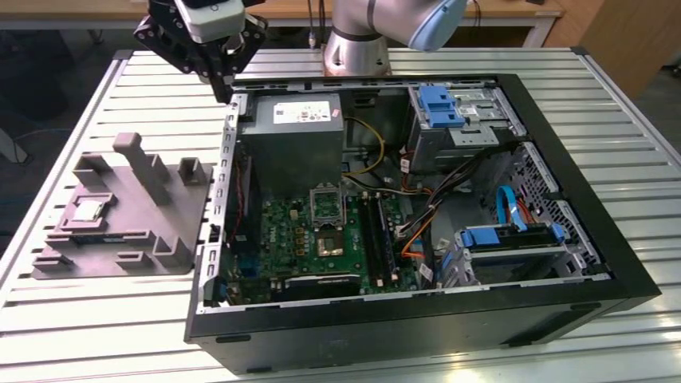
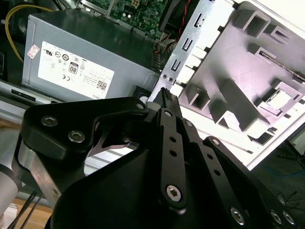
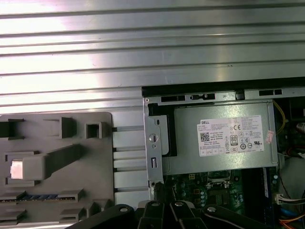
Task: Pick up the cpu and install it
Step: 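Reach for the cpu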
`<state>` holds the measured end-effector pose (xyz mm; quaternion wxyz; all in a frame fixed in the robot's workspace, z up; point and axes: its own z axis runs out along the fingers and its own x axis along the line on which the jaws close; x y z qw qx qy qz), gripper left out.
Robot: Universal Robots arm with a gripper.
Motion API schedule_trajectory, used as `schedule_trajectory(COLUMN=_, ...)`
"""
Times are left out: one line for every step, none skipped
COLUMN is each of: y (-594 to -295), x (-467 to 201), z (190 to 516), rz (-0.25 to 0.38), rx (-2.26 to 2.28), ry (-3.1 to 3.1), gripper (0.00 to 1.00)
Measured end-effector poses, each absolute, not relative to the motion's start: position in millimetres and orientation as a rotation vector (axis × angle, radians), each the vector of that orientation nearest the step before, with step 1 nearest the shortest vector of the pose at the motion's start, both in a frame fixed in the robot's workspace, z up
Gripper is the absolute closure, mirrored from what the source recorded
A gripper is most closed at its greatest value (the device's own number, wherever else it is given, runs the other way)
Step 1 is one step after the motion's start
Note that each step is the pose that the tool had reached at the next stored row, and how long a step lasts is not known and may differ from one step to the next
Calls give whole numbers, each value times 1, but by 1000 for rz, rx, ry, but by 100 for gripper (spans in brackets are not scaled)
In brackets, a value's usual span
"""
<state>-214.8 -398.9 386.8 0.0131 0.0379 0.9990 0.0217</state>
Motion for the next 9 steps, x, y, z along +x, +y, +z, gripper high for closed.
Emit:
schedule_trajectory(y=-399, x=-215, z=387, rz=68, rx=118, ry=3112, gripper=89)
schedule_trajectory(y=-399, x=-215, z=387, rz=67, rx=118, ry=3113, gripper=89)
schedule_trajectory(y=-399, x=-216, z=387, rz=68, rx=118, ry=3112, gripper=89)
schedule_trajectory(y=-399, x=-216, z=387, rz=68, rx=118, ry=3112, gripper=89)
schedule_trajectory(y=-399, x=-216, z=387, rz=68, rx=118, ry=3112, gripper=89)
schedule_trajectory(y=-399, x=-216, z=387, rz=68, rx=118, ry=3112, gripper=89)
schedule_trajectory(y=-399, x=-217, z=387, rz=67, rx=118, ry=3112, gripper=89)
schedule_trajectory(y=-399, x=-217, z=387, rz=68, rx=118, ry=3112, gripper=89)
schedule_trajectory(y=-399, x=-217, z=387, rz=68, rx=118, ry=3113, gripper=89)
